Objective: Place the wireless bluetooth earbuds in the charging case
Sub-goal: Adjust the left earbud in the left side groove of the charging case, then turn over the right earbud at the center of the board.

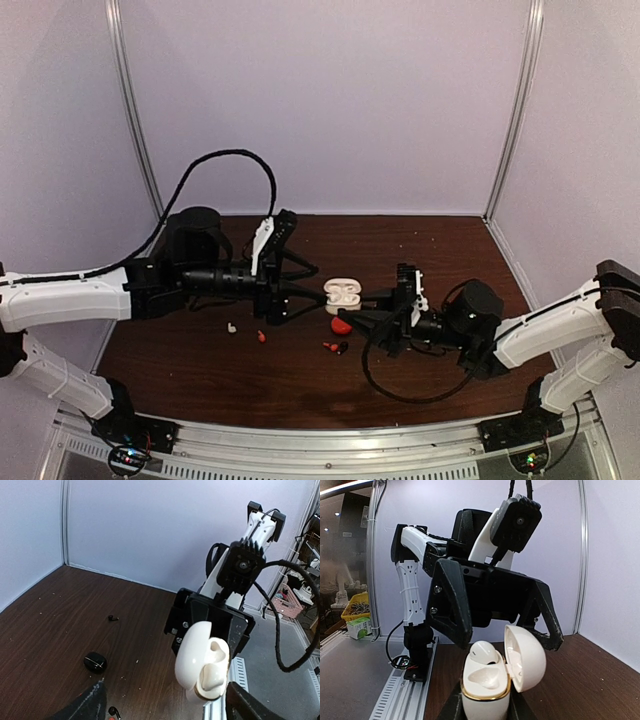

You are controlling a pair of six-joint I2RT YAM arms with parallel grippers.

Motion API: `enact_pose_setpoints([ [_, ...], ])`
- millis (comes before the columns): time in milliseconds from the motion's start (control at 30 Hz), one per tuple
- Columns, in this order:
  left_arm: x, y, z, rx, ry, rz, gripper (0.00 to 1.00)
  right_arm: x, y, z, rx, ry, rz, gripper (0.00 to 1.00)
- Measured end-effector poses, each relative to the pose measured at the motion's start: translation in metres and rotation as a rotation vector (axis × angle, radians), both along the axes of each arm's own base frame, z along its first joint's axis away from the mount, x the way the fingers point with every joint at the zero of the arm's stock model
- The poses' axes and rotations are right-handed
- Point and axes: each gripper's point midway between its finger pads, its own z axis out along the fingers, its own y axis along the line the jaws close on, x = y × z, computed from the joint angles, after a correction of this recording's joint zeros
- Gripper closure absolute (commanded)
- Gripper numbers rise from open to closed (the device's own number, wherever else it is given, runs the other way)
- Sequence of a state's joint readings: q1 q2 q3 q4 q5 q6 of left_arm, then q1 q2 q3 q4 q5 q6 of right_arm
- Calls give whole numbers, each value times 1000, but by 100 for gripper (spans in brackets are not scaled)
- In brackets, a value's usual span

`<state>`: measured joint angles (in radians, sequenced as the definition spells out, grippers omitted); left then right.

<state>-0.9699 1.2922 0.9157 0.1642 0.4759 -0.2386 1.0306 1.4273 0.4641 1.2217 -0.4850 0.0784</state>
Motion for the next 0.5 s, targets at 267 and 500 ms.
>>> enact_pose_setpoints([
  [267, 44, 36, 10, -20, 19, 128, 18, 2, -11, -4, 21, 21, -10, 100],
  [500, 101, 81, -26, 85, 183, 407, 23, 0, -22, -3, 32, 37, -16, 100],
])
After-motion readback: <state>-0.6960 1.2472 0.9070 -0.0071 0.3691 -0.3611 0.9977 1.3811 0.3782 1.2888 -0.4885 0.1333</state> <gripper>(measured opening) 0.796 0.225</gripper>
